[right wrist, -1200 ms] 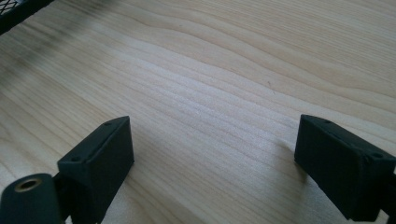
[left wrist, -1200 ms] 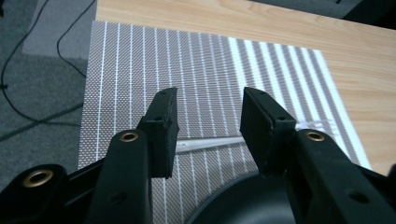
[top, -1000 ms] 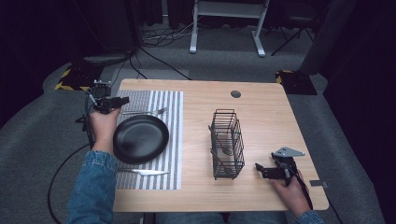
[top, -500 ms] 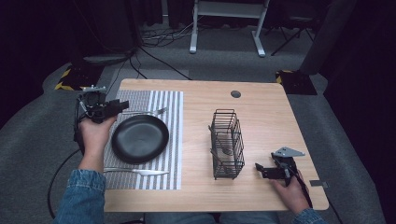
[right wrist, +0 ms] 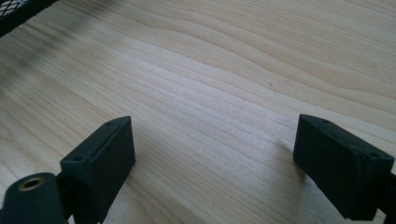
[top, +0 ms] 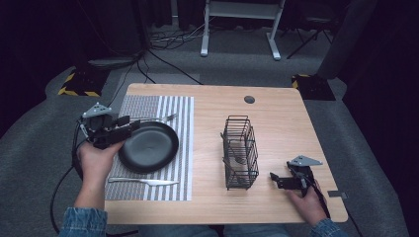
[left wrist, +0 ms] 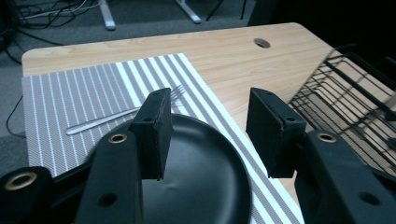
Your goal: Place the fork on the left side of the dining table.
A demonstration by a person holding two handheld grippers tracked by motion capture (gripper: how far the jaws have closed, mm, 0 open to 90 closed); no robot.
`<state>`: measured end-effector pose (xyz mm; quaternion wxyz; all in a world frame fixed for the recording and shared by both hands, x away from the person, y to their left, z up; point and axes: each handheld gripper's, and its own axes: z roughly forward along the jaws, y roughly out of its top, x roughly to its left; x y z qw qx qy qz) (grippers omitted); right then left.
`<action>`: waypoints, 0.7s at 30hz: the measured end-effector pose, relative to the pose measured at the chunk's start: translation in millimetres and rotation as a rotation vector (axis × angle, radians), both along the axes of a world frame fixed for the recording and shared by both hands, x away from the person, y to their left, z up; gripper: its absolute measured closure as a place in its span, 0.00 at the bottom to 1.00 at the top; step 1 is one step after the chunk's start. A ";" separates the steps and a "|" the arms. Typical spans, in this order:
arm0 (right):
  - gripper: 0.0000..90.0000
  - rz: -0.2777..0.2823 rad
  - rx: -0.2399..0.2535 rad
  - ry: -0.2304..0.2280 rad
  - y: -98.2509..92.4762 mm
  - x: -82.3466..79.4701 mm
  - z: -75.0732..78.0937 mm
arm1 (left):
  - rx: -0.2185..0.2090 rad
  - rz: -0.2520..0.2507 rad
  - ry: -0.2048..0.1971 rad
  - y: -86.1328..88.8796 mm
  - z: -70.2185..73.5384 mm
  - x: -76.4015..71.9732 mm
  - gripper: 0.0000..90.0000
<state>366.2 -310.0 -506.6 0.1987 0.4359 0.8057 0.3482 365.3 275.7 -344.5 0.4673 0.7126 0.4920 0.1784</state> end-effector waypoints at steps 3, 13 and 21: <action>0.14 0.000 0.000 0.000 0.1 0.1 0.0 | 0.021 -0.009 -0.002 -3.4 -1.4 -8.9 0.55; 0.14 0.000 0.000 0.000 0.2 0.1 0.0 | 0.038 -0.045 -0.032 -8.6 -15.3 -35.5 0.51; 0.14 0.001 0.000 -0.001 0.1 0.0 0.0 | 0.025 -0.062 -0.045 -7.1 -42.8 -53.6 0.50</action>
